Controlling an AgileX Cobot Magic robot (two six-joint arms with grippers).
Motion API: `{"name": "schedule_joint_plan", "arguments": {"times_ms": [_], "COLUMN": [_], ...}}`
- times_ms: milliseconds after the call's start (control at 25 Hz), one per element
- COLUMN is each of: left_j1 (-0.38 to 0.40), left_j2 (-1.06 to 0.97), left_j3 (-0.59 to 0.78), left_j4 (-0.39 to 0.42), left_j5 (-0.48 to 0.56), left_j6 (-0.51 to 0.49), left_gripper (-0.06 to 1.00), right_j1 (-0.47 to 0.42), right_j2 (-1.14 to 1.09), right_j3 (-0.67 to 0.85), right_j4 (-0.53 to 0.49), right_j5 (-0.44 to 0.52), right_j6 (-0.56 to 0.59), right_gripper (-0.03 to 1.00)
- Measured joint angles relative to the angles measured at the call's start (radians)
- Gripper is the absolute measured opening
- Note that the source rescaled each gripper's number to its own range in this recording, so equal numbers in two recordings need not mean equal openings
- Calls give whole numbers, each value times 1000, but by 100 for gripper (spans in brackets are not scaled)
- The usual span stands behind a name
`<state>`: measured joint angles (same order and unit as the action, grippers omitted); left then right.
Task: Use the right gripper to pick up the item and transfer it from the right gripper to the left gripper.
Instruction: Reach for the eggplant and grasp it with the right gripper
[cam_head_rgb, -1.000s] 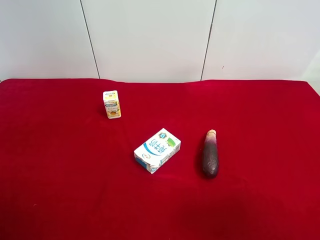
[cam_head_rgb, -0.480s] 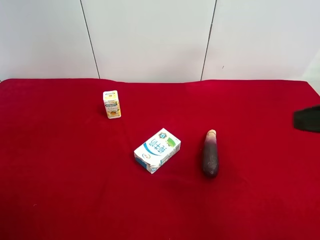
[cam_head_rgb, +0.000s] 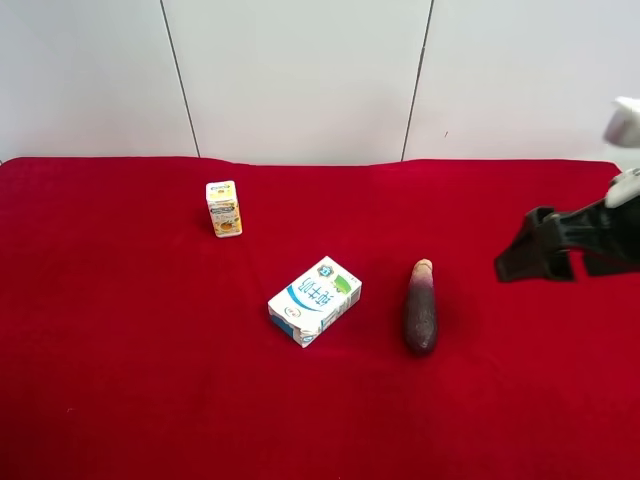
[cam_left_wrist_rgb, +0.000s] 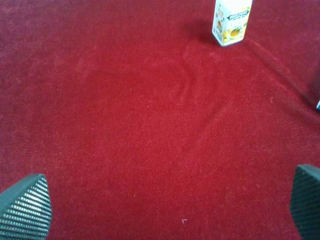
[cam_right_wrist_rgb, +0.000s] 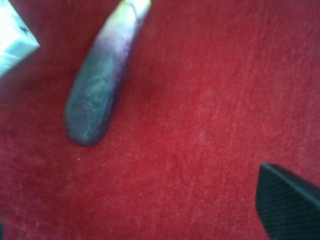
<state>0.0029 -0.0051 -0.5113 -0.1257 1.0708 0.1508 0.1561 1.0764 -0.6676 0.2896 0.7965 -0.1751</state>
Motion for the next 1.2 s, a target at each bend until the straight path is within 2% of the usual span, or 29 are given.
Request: {"name": "schedule_joint_plan", "arguments": {"times_ms": [200, 320, 480, 720, 1200], "left_j1": [0, 0, 0, 0, 0], "left_j2": [0, 0, 0, 0, 0], "left_j3": [0, 0, 0, 0, 0], "left_j4": [0, 0, 0, 0, 0], "left_j5": [0, 0, 0, 0, 0], "left_j6": [0, 0, 0, 0, 0], "left_gripper": [92, 92, 92, 92, 92], "right_j1": [0, 0, 26, 100, 173], "right_j2": [94, 131, 186, 305, 465], "right_j3": [0, 0, 0, 0, 0], "right_j4": [124, 163, 155, 85, 76], "right_j5": [-26, -49, -119, -226, -323], "right_j6": [-4, -4, 9, 134, 233], "right_gripper": [100, 100, 100, 100, 100]}}
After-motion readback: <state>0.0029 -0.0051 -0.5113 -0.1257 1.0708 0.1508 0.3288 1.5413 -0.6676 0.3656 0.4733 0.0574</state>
